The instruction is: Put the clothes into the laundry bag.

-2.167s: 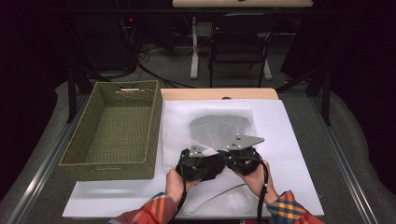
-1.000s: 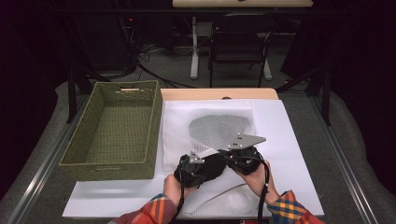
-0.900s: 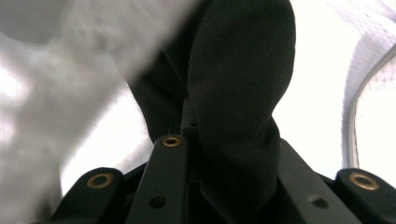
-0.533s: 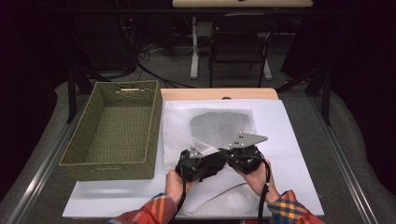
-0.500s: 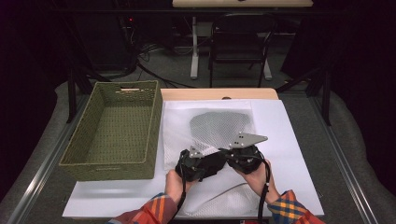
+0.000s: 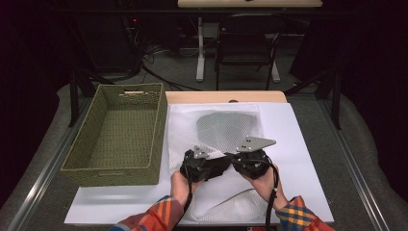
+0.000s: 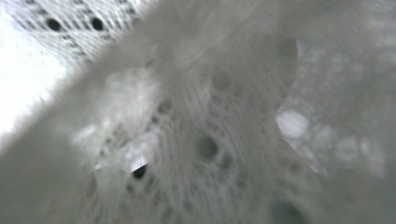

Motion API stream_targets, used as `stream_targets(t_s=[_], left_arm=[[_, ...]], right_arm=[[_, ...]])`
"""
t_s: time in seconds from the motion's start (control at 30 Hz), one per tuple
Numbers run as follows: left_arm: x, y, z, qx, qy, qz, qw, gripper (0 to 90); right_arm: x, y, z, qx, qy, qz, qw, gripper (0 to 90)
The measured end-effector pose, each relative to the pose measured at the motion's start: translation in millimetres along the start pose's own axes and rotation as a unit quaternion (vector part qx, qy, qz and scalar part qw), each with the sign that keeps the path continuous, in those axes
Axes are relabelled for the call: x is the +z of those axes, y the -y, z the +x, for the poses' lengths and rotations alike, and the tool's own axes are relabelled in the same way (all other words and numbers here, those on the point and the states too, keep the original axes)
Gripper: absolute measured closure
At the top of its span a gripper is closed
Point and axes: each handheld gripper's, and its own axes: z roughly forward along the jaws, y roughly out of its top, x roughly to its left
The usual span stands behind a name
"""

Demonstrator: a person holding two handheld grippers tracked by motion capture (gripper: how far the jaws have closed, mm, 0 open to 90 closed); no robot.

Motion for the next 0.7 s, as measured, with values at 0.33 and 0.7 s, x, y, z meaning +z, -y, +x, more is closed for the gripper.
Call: stream_targets(t_s=[0.33, 0.7], left_arm=[[4.1, -2.9, 4.7, 0.005, -0.013, -0.008, 0.9999, 80.4], [2.5, -0.4, 2.3, 0.030, 0.007, 0.005, 0.9995, 67.7]], right_arm=[[0.5, 0.1, 0.3, 0.004, -0.008, -0.001, 1.0000, 88.8], [1.2, 1.5, -1.8, 0.003, -0.003, 0.003, 1.0000, 88.8]])
